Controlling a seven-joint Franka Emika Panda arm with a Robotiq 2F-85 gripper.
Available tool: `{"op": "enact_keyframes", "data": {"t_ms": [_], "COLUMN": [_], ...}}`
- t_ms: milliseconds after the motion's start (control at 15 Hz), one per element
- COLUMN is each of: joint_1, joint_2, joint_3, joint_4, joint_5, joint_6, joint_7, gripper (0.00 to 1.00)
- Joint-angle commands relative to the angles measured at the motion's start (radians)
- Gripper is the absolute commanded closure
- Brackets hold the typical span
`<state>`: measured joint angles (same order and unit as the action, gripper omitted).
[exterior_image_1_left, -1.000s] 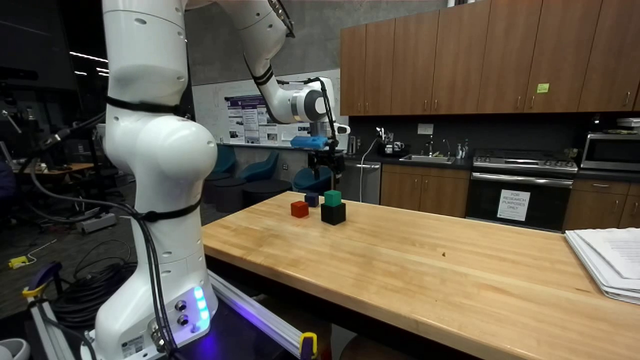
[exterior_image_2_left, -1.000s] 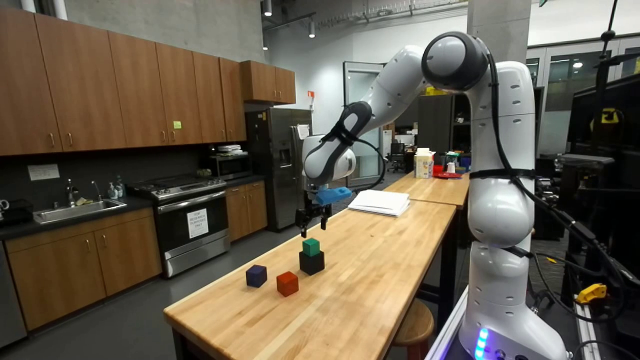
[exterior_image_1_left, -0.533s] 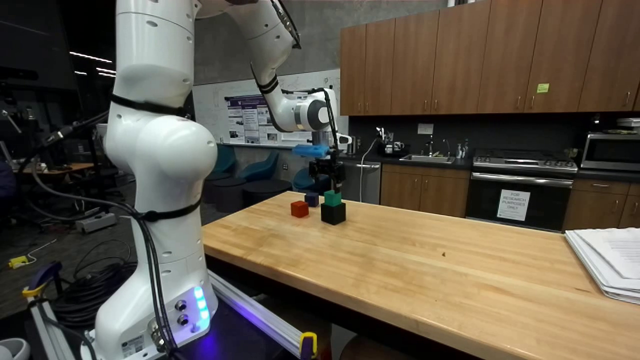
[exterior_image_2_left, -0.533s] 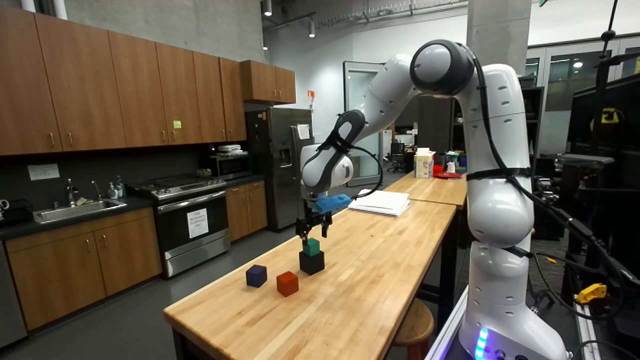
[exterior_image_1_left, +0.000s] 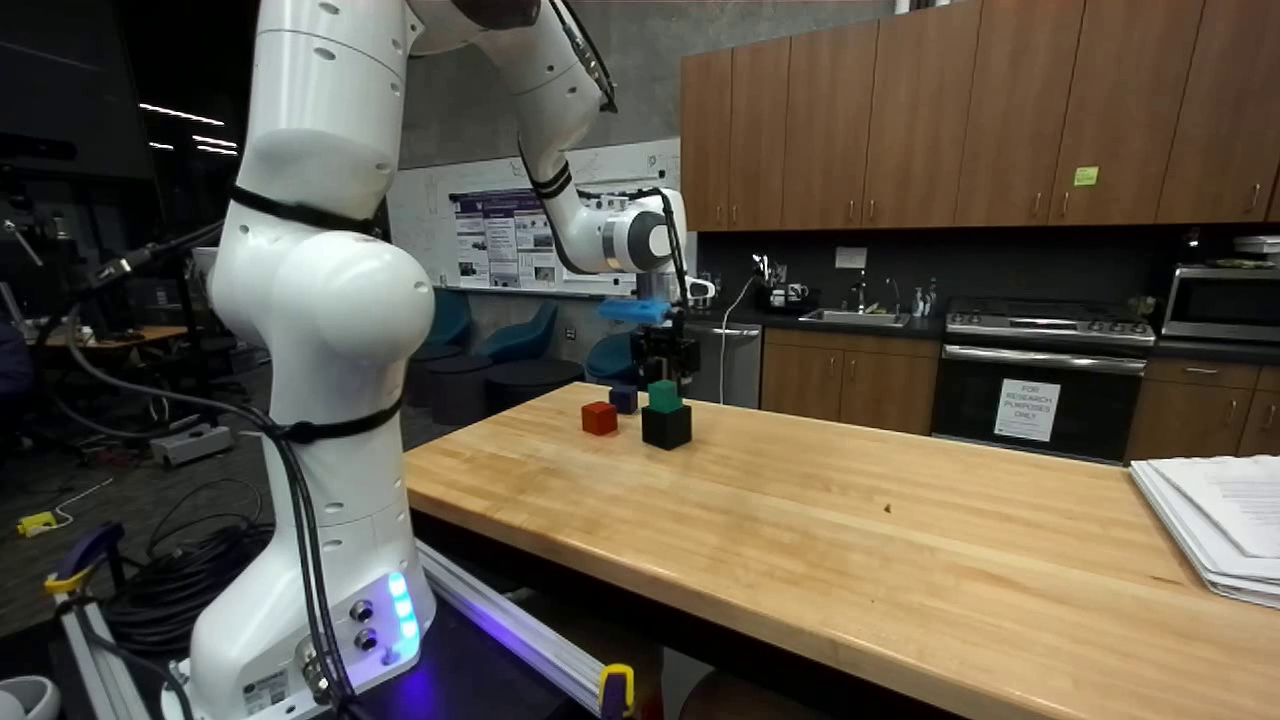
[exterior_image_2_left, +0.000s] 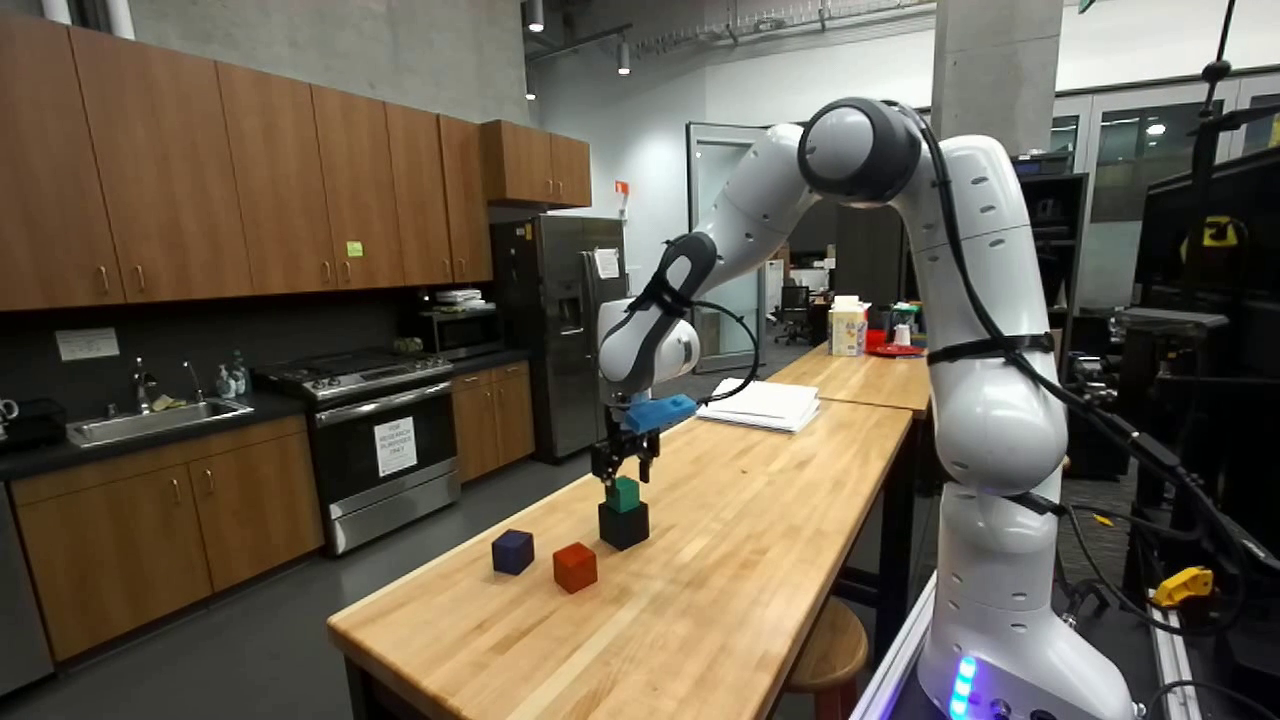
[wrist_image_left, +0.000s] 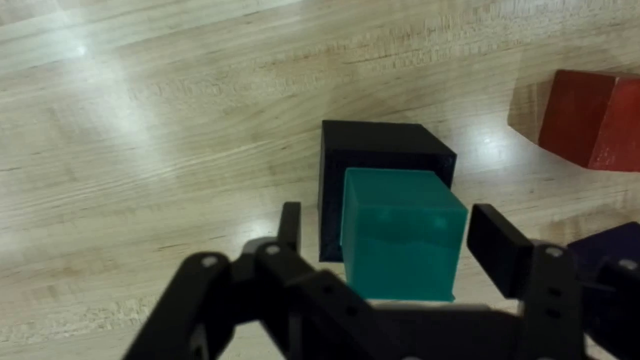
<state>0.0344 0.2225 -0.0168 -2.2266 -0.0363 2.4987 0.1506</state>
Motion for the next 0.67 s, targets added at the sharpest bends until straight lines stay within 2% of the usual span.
{"op": "enact_keyframes", "data": {"t_ms": [0,267,600], "joint_1": [-0.002,0.003,-0.016], "joint_2": [0.033,0.018,-0.039], "joint_3": [-0.007,-0.007,-0.008], "joint_4": [0.02,-0.002,-0.045], "joint_5": [-0.02,-0.023,0.008], "joint_6": [0.019,0.028,0.033], "joint_7": [-0.004,-0.006,-0.025], "gripper": [0.47,0.76,0.76]}}
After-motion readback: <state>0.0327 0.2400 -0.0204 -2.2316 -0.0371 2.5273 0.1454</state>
